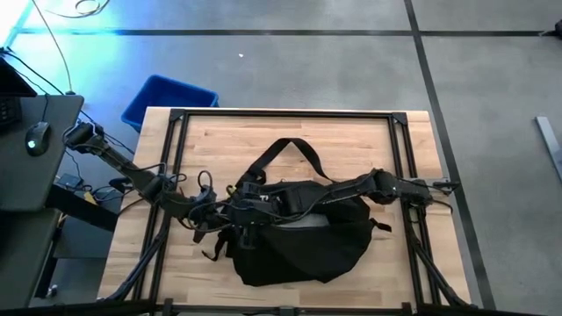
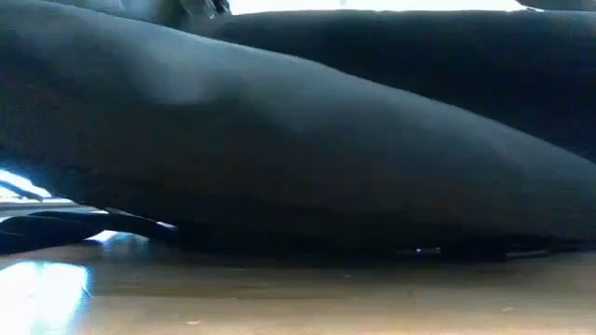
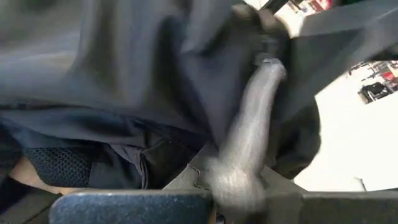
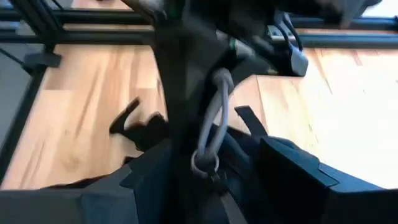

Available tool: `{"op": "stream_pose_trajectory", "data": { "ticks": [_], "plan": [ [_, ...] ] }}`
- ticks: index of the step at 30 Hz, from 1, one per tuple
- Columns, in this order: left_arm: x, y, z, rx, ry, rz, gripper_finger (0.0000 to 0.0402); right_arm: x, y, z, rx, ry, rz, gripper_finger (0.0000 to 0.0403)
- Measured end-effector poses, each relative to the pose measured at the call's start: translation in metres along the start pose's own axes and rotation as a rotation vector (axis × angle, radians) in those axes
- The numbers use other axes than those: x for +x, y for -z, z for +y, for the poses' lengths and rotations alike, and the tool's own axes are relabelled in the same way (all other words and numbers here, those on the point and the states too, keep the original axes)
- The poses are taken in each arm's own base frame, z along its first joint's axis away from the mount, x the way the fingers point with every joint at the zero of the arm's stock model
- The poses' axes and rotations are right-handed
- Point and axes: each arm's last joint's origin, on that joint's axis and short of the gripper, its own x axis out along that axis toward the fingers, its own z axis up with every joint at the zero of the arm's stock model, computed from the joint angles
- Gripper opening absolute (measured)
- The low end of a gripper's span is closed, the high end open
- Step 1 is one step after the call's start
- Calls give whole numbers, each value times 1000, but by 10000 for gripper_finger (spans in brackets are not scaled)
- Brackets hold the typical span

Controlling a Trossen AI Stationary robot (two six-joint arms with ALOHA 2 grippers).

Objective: Unpack backpack
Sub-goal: Close the black backpack

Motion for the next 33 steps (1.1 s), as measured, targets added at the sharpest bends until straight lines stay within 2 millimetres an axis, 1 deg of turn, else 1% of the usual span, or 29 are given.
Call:
{"op": "stream_pose_trajectory", "data": {
  "ticks": [3,6,9,13,14,15,19,22,25,28,33],
  "plan": [
    [-1,-5,-4,-3,12,-13,0,1,1,0,-11,1,3,209],
    [-1,-8,-5,10,14,-23,0,3,1,3,-26,5,-6,178],
    [-1,-9,-4,10,6,-21,0,3,2,4,-5,3,2,124],
    [-1,-9,-1,7,-14,-3,0,4,4,4,85,22,11,30],
    [-1,-8,0,2,-22,4,0,4,4,4,105,27,10,17],
    [-1,-7,1,-1,-36,10,0,4,4,5,124,31,6,14],
    [-2,-5,4,-1,-81,37,0,1,1,9,190,59,-30,17],
    [-2,-5,3,10,-60,34,0,2,0,10,235,38,-36,18],
    [-1,-7,0,20,-19,22,0,4,2,11,235,20,-34,26],
    [-1,-7,-1,26,-5,27,0,5,-1,12,210,11,-71,49],
    [0,-4,2,33,-18,54,0,2,-11,13,177,-6,-168,113]
  ]
}}
